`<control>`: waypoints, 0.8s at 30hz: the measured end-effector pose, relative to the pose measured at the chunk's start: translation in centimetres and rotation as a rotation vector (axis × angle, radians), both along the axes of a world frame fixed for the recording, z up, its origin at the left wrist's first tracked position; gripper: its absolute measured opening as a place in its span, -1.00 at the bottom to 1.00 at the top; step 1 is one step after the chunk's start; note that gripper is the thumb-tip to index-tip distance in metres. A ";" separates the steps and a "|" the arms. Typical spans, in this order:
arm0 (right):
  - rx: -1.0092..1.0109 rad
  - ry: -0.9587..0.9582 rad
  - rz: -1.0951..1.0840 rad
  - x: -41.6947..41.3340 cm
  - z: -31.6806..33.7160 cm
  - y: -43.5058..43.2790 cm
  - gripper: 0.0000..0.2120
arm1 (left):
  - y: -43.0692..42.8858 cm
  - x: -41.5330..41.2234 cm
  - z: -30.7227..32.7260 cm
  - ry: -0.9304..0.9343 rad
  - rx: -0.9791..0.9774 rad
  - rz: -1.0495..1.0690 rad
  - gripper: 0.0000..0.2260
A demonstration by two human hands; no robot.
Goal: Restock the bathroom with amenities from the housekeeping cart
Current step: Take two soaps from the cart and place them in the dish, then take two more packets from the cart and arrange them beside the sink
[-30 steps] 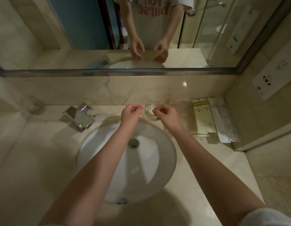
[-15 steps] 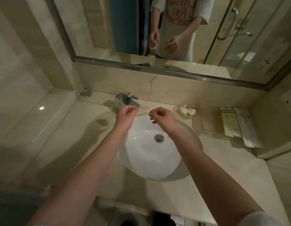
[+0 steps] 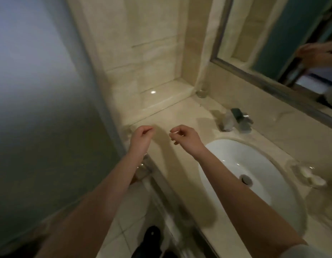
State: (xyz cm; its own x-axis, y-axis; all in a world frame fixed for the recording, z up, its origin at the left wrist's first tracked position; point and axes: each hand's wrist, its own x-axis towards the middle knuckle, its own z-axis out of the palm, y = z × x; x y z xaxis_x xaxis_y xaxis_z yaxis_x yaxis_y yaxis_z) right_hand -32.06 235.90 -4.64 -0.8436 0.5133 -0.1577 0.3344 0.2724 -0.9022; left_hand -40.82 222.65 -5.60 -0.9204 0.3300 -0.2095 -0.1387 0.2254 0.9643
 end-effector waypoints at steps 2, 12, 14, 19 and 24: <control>0.055 -0.012 0.144 -1.1 -0.9 -2.9 -0.87 | -4.0 1.4 -0.4 -0.002 0.007 0.131 -0.87; 0.014 -0.032 0.834 -2.5 -1.7 -24.5 -0.94 | -26.9 10.4 -1.3 0.012 -0.083 0.738 -0.95; 0.006 -0.037 0.942 -1.9 -1.5 -29.7 -0.93 | -31.2 12.7 -1.1 0.016 -0.071 0.860 -0.93; 0.041 -0.047 1.242 0.0 -0.8 -43.3 -0.83 | -42.5 18.7 -0.9 -0.010 -0.035 1.152 -0.92; 0.062 -0.024 1.443 3.5 -0.4 -57.6 -0.80 | -54.7 25.1 -0.4 0.011 -0.039 1.368 -0.95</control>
State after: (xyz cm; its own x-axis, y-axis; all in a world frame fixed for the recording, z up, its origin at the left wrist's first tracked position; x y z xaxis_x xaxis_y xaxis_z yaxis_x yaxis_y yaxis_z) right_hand -28.54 178.27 -5.08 -0.6199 -0.7617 -0.1883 -0.2467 0.4170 -0.8748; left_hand -15.72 167.95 -5.98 -0.5059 -0.8417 -0.1886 -0.2631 -0.0577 0.9630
